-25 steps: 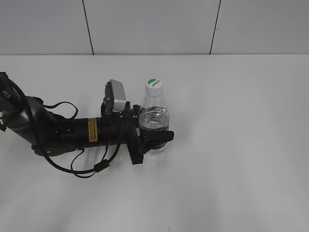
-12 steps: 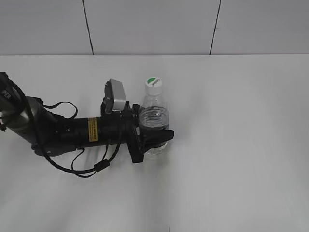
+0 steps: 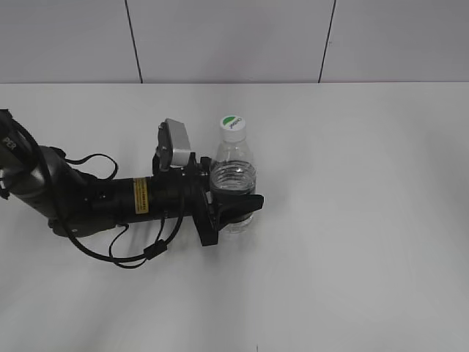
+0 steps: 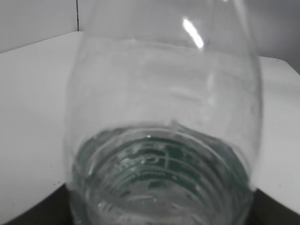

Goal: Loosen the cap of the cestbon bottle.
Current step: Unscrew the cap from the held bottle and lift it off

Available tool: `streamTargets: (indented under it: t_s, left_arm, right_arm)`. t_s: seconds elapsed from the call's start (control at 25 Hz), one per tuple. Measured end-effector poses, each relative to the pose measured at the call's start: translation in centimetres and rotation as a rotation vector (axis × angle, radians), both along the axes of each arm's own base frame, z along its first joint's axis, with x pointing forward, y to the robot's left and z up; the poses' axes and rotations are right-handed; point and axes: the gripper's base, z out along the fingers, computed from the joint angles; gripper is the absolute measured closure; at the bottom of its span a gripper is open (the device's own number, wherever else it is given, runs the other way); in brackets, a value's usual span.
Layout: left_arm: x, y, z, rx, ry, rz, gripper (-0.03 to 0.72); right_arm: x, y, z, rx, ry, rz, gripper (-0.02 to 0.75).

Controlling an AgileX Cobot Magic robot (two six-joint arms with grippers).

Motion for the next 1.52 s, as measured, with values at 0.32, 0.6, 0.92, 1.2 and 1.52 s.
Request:
streamTargets:
  t_s: [0.32,0.6,0.92,1.2,1.52]
  left_arm:
    - [0.0,0.0,0.0,-0.002,0.001,0.005,0.280]
    - [0.1,0.0,0.0,-0.002,0.001,0.007,0.280]
    - [0.1,0.0,0.0,-0.002,0.001,0.008,0.280]
    - [0.1,0.0,0.0,-0.003,0.001,0.008,0.280]
    - [0.1,0.0,0.0,-0.003,0.001,0.008,0.280]
  right_arm:
    - [8.2,0.2,-3.0,0.026,0.234,-0.018,0.226]
    - [13.9,0.7,-5.5,0.049,0.278,-0.047,0.226]
    - [17.0,2.7,-9.2,0.038,0.354,-0.012,0.192]
    - [16.9,6.5,-10.4,0.021,0.388,0.063,0.153]
    - [13.2,17.4,-10.4,-0.044,0.386,0.327,0.153]
